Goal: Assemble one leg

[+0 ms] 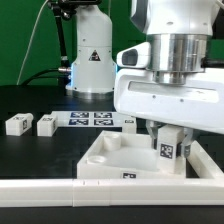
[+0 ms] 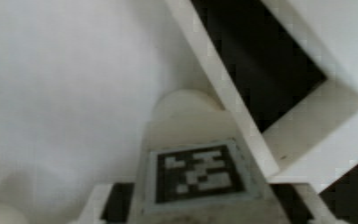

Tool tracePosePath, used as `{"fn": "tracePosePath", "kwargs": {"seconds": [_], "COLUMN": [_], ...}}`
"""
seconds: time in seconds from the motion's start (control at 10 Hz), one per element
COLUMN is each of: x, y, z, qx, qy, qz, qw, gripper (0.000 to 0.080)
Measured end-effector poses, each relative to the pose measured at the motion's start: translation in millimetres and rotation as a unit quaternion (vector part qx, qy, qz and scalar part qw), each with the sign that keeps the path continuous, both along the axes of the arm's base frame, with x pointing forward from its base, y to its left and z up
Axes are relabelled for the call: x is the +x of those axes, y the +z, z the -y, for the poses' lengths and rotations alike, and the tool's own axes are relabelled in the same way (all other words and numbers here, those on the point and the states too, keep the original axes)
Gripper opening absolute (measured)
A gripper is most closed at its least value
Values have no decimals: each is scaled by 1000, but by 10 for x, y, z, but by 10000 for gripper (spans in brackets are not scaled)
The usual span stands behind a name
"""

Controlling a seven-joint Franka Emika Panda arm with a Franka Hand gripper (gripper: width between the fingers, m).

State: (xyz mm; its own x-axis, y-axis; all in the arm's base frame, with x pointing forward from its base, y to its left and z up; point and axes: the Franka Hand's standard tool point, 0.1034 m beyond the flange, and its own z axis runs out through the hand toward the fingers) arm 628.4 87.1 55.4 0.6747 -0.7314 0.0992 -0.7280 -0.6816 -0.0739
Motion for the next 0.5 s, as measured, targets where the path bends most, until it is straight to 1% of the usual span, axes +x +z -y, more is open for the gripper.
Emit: {"fn": "tracePosePath", "kwargs": {"seconds": [0.2,0.4,0.5], "x": [-45,-58,-56], "y": [-1,-1,-1], "z": [139,204,200], "qx": [-13,-16,-16], "qy": [-68,-90,-89], "qz": [2,-1,0], "qw": [998,996,996], "gripper": [288,288,401]}}
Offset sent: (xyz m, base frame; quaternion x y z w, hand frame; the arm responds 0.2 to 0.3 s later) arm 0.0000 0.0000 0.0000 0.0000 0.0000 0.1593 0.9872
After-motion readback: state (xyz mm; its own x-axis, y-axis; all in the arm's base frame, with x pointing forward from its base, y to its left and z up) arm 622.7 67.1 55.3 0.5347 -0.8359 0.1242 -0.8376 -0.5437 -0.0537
